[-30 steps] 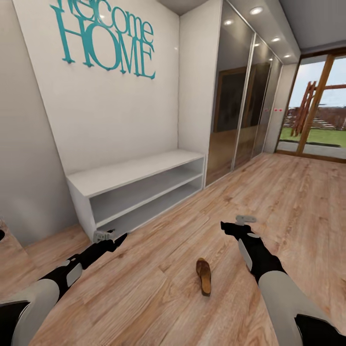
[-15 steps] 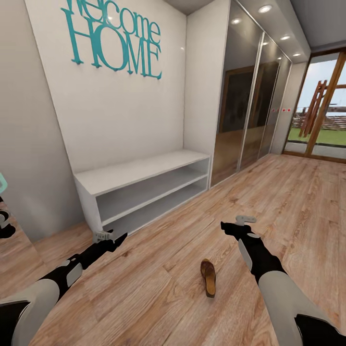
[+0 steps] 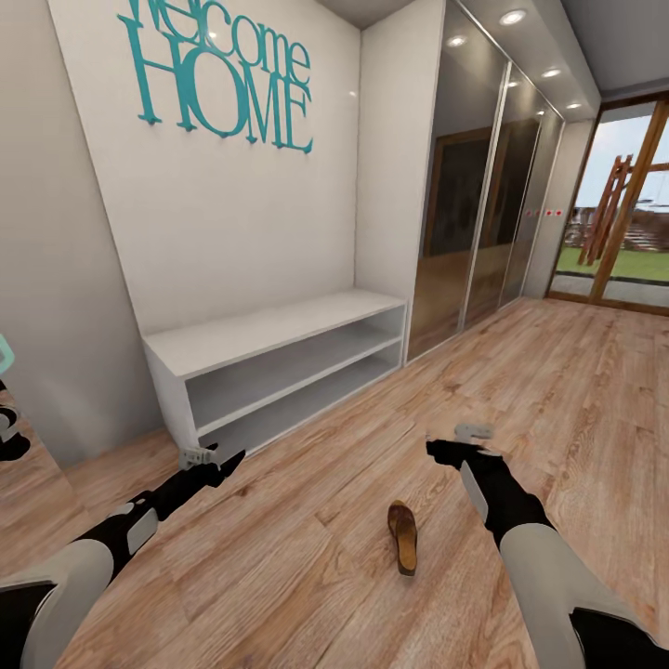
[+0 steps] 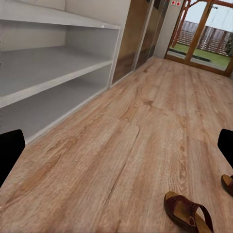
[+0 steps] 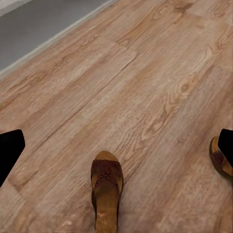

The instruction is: Pick up the two gym shoes and the two sandals from the corridor floor and place them onto the hallstand (shoe rack) in the corridor, making sure they are on the rack and not on the floor. Arrange them so the two gym shoes are next to each other and the two sandals are next to each other.

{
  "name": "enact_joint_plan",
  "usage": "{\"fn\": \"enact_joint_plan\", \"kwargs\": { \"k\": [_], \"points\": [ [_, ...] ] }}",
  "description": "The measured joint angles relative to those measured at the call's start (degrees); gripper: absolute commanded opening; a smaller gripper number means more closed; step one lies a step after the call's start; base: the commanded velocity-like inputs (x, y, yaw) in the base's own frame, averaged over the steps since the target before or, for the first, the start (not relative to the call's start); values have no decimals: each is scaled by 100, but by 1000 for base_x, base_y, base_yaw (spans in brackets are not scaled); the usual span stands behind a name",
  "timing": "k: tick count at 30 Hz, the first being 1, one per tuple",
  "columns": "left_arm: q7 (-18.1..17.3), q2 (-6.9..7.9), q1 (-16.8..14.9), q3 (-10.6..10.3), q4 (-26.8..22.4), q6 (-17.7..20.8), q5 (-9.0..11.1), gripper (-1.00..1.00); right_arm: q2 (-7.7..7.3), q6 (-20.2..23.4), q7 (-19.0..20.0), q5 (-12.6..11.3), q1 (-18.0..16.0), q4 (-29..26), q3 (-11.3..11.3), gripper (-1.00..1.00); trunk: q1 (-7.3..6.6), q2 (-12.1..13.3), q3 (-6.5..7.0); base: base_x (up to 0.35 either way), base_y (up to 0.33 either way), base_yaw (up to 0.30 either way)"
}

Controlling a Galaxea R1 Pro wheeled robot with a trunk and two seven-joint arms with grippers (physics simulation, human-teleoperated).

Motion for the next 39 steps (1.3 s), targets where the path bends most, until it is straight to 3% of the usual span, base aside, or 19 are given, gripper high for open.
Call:
{"fn": "enact_joint_plan", "kwargs": {
  "k": [8, 10, 11, 15, 20, 31, 35, 39],
  "points": [
    [-17, 4, -10, -6, -83, 130, -29, 100, -1, 226, 11, 1, 0, 17, 1, 100, 0, 0, 0, 0, 0, 0],
    [-22, 7, -18, -5, -259, 386, -28, 100, 0, 233, 6, 3, 0, 20, 2, 100, 0, 0, 0, 0, 0, 0],
    [-21, 5, -24, 14, -671, 792, -39, 100, 0, 236, 3, 6, 0, 22, 2, 100, -1, -1, 1, 0, 0, 0],
    [-28, -2, -22, 14, -1697, 1669, -69, 100, -1, 239, 2, 4, 0, 23, 4, 100, 0, 0, 0, 0, 0, 0],
    [-19, -23, -3, -2, -2550, 2378, -81, 100, 0, 240, -2, 3, 0, 23, 4, 100, 8, -4, -69, 0, 0, 0],
    [-22, -121, 39, -13, -2740, 2459, -93, 100, 0, 209, 1, -2, 0, 76, -2, 100, 36, -18, -399, 0, 0, 0],
    [-28, -123, 50, -12, -2741, 2408, -90, 100, 0, -528, 11, 21, 0, 553, 7, 100, 47, -23, -526, 0, 0, 0],
    [-31, -123, 52, -12, -2741, 2402, -91, 100, -1, -1611, 12, 46, 0, 1229, 21, 100, 57, -29, -653, 0, 0, 0]
  ]
}}
